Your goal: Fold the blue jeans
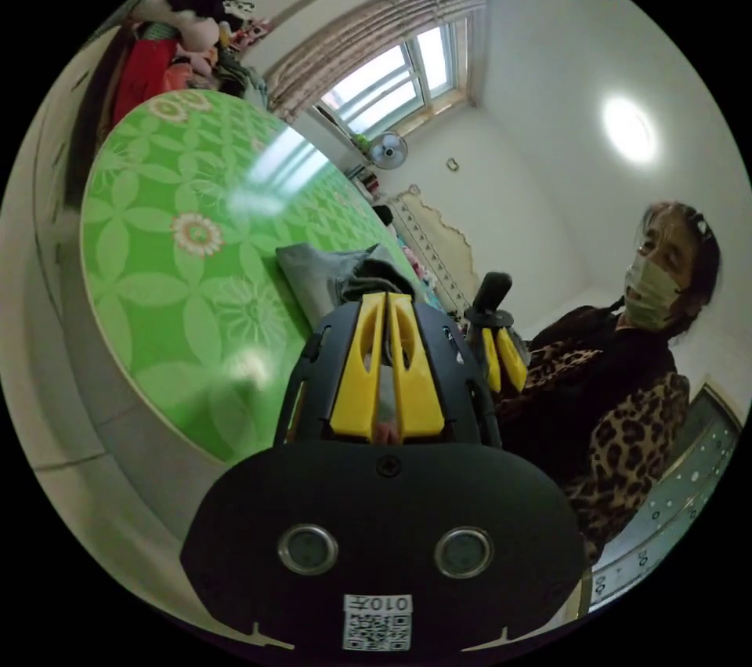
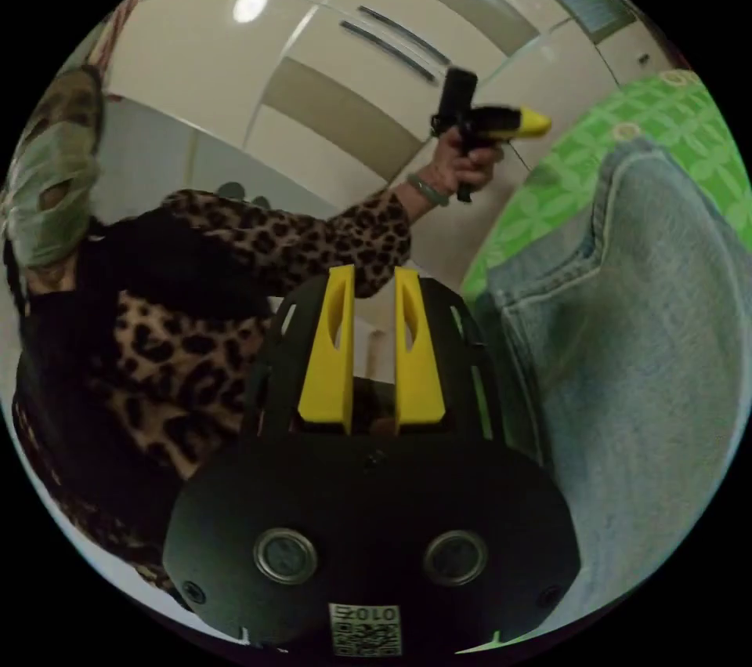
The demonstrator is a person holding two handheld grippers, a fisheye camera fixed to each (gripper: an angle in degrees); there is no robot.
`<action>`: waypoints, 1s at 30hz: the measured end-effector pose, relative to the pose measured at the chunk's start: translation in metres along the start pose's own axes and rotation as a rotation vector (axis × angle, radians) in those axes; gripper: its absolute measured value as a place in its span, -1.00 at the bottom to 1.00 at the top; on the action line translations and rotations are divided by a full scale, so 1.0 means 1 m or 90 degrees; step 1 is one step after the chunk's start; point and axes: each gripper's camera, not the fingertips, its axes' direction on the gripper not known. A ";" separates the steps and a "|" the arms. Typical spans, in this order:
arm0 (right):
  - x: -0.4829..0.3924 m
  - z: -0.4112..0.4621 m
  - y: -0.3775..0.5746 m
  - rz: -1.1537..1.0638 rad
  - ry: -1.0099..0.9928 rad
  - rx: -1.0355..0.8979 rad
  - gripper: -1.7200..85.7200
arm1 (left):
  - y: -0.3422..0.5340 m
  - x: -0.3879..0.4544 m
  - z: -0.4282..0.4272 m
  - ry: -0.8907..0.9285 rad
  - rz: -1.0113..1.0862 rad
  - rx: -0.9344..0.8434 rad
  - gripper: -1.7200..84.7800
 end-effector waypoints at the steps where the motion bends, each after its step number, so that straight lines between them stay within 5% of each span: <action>1: 0.001 -0.023 -0.008 -0.007 0.055 0.001 -0.76 | 0.015 0.015 -0.003 -0.024 -0.014 0.014 -0.86; 5: 0.027 -0.082 -0.057 -0.023 0.305 -0.044 -0.66 | 0.068 0.073 0.014 -0.128 -0.084 0.057 -0.76; 7: 0.080 -0.087 -0.096 -0.012 0.342 -0.174 -0.63 | 0.085 0.091 0.029 -0.160 -0.123 0.077 -0.74; 15: 0.217 -0.058 -0.143 0.033 0.186 -0.418 -0.65 | 0.114 0.128 0.064 -0.268 -0.248 0.112 -0.75; 20: 0.219 -0.088 -0.149 -0.004 0.161 -0.352 -0.79 | 0.113 0.163 0.059 -0.299 -0.204 0.098 -0.85; 25: 0.246 -0.097 -0.156 0.002 0.065 -0.336 -0.64 | 0.138 0.179 0.054 -0.300 -0.239 0.138 -0.91; 30: 0.263 -0.099 -0.163 0.014 0.146 -0.334 -0.75 | 0.157 0.168 0.045 -0.226 -0.292 0.174 -0.93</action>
